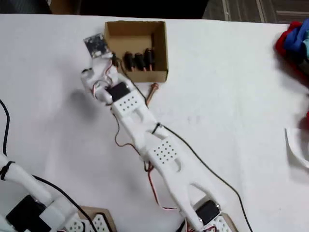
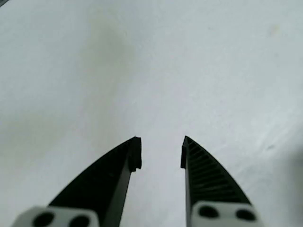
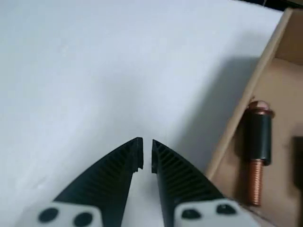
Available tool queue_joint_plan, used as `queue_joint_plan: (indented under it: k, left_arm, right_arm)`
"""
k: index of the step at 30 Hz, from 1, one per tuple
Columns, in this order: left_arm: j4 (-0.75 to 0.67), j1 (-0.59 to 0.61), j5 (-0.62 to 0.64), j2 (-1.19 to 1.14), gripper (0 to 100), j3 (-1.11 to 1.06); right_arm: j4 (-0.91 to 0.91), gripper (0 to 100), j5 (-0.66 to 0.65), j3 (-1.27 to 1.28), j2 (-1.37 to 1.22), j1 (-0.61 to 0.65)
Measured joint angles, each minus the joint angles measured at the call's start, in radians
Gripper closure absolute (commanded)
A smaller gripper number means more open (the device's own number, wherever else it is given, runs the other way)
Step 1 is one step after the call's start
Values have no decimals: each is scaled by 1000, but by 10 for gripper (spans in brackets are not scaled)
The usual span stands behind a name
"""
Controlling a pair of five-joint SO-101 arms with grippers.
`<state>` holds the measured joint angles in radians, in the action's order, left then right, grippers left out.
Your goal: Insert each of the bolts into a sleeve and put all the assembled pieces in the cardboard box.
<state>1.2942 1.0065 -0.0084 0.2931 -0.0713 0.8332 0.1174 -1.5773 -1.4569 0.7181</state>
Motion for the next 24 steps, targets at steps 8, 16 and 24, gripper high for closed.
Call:
queue_joint_plan:
  k: [8, 16, 24]
  left_arm:
    - [0, 0, 0, 0, 842, 0]
    - [0, 0, 46, 0, 842, 0]
    - [0, -75, 77, 0, 842, 0]
  right_arm:
    - [-48, 972, 0, 2, -69, -11]
    - [118, 972, 0, -17, -74, -34]
    - [450, 972, 2, -63, -20, -58]
